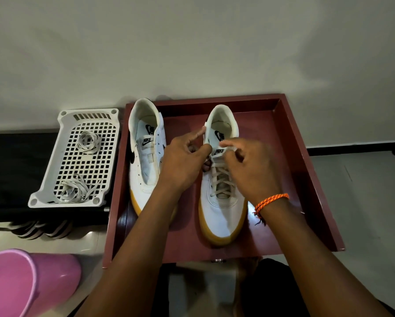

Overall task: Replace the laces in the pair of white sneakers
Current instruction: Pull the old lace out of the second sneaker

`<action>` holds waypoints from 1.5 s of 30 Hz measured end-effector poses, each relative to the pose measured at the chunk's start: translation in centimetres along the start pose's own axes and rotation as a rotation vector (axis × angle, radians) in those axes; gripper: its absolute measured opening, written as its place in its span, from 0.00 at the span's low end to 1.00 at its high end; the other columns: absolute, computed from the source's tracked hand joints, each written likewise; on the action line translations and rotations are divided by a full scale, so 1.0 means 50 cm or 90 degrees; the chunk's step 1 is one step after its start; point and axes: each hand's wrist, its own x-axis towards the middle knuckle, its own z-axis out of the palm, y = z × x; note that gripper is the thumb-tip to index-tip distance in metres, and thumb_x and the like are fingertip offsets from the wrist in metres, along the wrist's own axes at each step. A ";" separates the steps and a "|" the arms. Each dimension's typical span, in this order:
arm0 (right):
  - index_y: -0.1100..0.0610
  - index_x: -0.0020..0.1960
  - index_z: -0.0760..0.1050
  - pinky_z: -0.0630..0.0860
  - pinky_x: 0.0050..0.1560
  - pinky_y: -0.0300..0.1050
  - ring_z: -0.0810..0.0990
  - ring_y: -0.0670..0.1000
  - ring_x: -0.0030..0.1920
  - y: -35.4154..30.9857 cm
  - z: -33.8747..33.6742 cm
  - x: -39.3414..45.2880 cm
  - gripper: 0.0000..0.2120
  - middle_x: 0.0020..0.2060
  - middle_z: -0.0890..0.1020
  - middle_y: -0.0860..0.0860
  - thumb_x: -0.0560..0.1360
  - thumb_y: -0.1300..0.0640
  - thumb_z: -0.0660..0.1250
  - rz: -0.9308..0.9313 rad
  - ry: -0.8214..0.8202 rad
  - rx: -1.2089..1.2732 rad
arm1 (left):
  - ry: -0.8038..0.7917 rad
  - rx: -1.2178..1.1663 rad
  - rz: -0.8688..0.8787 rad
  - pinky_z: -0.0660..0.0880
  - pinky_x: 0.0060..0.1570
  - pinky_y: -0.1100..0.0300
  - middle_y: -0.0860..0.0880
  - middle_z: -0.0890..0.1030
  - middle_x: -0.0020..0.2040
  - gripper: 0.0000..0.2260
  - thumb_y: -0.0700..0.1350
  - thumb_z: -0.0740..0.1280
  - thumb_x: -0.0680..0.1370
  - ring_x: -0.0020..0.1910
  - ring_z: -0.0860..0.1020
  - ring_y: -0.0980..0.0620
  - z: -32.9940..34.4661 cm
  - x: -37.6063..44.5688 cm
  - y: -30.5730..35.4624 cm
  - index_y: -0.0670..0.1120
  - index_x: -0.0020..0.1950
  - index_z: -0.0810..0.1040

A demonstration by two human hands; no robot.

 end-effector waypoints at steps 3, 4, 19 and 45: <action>0.50 0.51 0.84 0.74 0.38 0.45 0.82 0.54 0.40 0.004 0.028 -0.012 0.09 0.35 0.83 0.49 0.79 0.51 0.65 -0.047 -0.062 -0.078 | 0.009 0.026 0.008 0.86 0.52 0.43 0.50 0.89 0.44 0.22 0.45 0.71 0.80 0.39 0.88 0.49 0.000 0.003 -0.004 0.58 0.74 0.79; 0.51 0.48 0.83 0.72 0.36 0.45 0.81 0.55 0.39 0.007 0.029 -0.011 0.09 0.33 0.82 0.49 0.80 0.51 0.65 -0.042 -0.060 -0.080 | 0.011 0.033 0.009 0.86 0.52 0.42 0.51 0.89 0.45 0.22 0.45 0.70 0.80 0.38 0.88 0.49 0.001 0.003 -0.004 0.57 0.74 0.79; 0.53 0.39 0.82 0.73 0.29 0.44 0.78 0.46 0.29 0.011 0.001 0.009 0.10 0.27 0.79 0.45 0.75 0.49 0.67 0.017 0.015 -0.058 | 0.007 0.068 0.011 0.85 0.50 0.40 0.52 0.88 0.41 0.24 0.51 0.71 0.76 0.39 0.87 0.50 0.006 -0.006 0.004 0.59 0.73 0.80; 0.50 0.49 0.84 0.79 0.43 0.52 0.78 0.46 0.37 -0.005 0.011 -0.013 0.12 0.34 0.84 0.48 0.80 0.50 0.62 -0.057 -0.081 -0.074 | 0.017 0.060 -0.009 0.85 0.51 0.42 0.51 0.88 0.41 0.14 0.49 0.69 0.81 0.37 0.88 0.52 0.005 -0.008 0.008 0.56 0.66 0.85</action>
